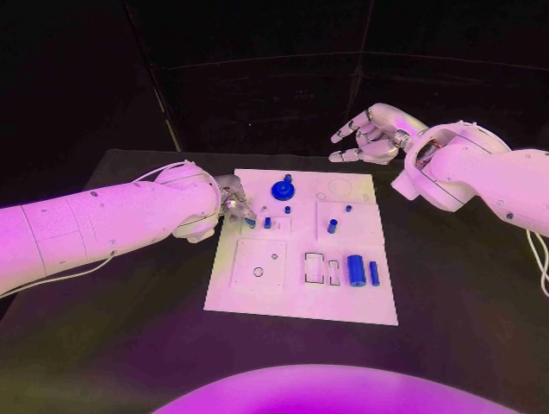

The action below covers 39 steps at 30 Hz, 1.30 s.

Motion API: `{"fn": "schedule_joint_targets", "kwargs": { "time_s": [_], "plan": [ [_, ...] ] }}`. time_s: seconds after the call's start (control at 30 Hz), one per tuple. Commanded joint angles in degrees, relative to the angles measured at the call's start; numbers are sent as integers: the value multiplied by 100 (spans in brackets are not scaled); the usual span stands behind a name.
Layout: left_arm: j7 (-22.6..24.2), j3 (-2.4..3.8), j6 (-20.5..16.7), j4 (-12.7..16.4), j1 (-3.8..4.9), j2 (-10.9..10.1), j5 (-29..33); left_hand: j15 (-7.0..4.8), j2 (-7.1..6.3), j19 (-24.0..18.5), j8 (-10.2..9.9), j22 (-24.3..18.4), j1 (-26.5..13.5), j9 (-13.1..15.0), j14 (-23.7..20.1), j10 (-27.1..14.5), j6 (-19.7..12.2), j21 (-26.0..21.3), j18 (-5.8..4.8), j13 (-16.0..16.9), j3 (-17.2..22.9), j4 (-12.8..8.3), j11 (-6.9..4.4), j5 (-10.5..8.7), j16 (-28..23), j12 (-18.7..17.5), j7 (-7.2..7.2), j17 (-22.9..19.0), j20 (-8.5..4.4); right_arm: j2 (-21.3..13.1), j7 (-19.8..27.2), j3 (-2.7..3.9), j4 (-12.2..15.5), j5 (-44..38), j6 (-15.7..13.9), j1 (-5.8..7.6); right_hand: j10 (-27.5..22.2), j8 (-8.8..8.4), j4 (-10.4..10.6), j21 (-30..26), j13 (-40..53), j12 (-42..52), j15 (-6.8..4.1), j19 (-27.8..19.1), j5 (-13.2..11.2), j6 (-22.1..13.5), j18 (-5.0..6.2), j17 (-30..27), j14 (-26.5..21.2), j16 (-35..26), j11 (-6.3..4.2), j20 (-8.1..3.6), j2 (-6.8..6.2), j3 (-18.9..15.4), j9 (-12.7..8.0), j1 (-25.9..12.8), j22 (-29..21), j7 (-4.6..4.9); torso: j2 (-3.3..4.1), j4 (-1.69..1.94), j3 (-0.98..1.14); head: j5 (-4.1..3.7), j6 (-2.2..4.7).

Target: Assemble the parts on the task board

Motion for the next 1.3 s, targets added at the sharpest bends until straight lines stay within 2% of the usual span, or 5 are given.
{"fn": "schedule_joint_targets", "kwargs": {
  "time_s": [0.03, 1.3],
  "plan": [
    [-100, -26, 147, -9, -22, 12, -71, -30, 58, 37, 36, 5, 17, 3, 605, 35, 16, 34, -2, -2, 539, -512, -14, 6, 36, 28, -36, 1510, -17, -2, 7, 3, 14, -2, 30, 10, -26, 35, -6, -13, -5, -13, -26, -25, 29, 21, 77, 533, 371, -36, -23, -24, 35, -35, 5, -2, -6, -2, 0, 4, -1, -15, -8],
    [-166, -32, 311, 90, -30, -26, -74, -41, 6, 51, 119, 39, 36, 45, 605, 81, 11, 61, -10, 24, 612, -590, -34, 33, 36, 72, -56, 1510, -27, 4, 12, 3, 7, -2, 41, 9, -22, 36, 3, -16, -1, -8, -26, -25, 28, 18, 78, 537, 372, -35, -23, -25, 42, -46, 5, -5, -10, -2, -1, -2, 2, -21, -36]
  ]
}}
